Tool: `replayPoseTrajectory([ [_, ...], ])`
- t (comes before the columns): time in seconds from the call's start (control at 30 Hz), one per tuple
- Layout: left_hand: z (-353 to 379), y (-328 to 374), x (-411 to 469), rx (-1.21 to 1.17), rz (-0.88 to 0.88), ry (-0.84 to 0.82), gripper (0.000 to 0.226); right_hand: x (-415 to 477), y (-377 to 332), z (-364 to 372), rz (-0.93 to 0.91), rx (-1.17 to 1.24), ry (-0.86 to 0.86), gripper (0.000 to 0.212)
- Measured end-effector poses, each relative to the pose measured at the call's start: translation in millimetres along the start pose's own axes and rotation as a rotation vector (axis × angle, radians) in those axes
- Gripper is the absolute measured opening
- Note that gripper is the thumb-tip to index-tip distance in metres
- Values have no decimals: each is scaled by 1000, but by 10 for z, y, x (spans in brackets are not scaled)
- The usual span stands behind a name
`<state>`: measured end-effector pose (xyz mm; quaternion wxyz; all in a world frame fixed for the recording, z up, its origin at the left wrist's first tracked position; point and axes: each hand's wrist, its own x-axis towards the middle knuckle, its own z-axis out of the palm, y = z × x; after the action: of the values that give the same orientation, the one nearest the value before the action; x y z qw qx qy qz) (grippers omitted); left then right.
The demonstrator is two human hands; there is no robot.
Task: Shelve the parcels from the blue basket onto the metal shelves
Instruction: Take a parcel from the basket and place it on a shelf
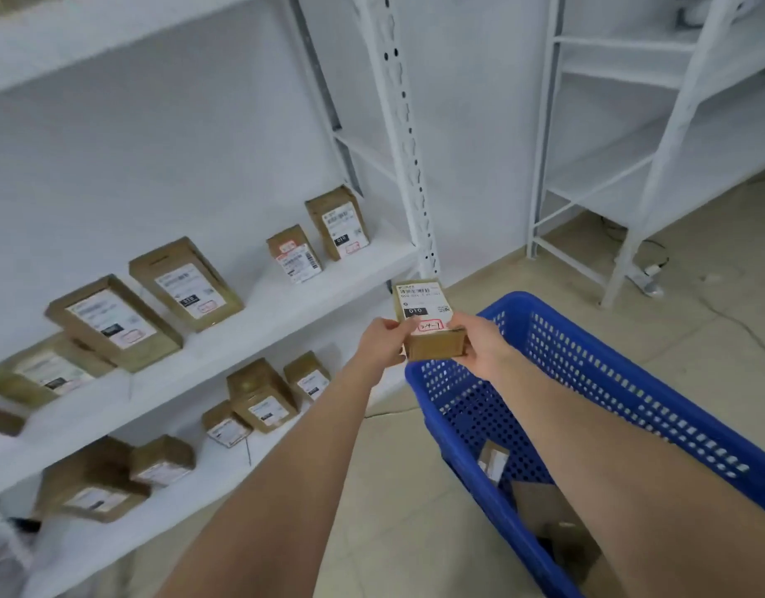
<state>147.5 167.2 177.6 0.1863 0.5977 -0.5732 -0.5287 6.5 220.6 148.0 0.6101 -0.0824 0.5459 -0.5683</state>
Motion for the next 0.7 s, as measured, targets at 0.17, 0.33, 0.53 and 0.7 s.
replayPoseTrajectory([
  [0.17, -762, -108, -409, -39, -71, -36, 53, -403, 168, 682, 14, 19, -128, 21],
  [0.33, -1569, -243, -693, -229, -5, -14, 29, -657, 418, 1333, 29, -129, -220, 25],
  [0.53, -2520, -542, -969, -240, -7, 14, 28, -896, 761, 2166, 4, -262, -299, 37],
  [0.7, -3178, -854, -1021, -168, 8, 82, 26, -1039, 1046, 2815, -30, -315, -298, 44],
])
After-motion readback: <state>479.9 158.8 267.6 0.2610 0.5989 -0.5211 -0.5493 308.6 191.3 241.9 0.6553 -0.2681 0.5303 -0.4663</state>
